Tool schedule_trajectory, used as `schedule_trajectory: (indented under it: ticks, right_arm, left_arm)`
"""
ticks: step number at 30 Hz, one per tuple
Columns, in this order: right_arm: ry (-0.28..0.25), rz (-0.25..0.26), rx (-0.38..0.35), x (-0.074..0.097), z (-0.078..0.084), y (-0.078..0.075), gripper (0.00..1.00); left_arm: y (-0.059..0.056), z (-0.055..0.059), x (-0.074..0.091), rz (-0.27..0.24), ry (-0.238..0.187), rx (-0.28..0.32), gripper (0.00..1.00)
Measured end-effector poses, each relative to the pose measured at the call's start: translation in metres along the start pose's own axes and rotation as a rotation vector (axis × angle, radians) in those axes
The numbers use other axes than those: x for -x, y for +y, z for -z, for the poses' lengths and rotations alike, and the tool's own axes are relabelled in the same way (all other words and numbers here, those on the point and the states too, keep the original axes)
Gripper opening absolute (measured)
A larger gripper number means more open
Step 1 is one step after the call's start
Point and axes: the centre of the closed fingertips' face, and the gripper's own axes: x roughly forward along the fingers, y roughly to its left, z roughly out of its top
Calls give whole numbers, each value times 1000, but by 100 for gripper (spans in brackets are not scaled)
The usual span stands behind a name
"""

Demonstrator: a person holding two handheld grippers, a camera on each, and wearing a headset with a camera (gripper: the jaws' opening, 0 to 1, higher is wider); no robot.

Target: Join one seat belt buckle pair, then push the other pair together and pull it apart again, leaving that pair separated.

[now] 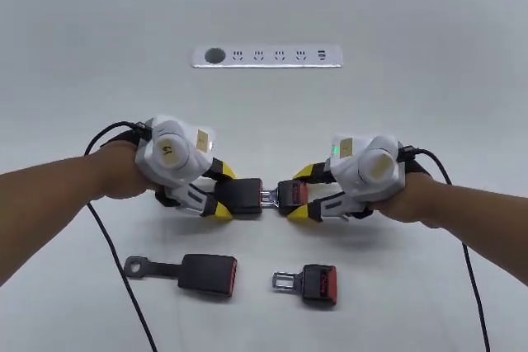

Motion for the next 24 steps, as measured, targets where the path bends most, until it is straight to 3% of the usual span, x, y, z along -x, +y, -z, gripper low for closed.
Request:
schedule_trajectory:
  ticks: [24]
  right_arm:
    - [-16,11,-10,-16,-20,0,32]
  left_arm:
    - [-3,-8,3,7,38,-7,33]
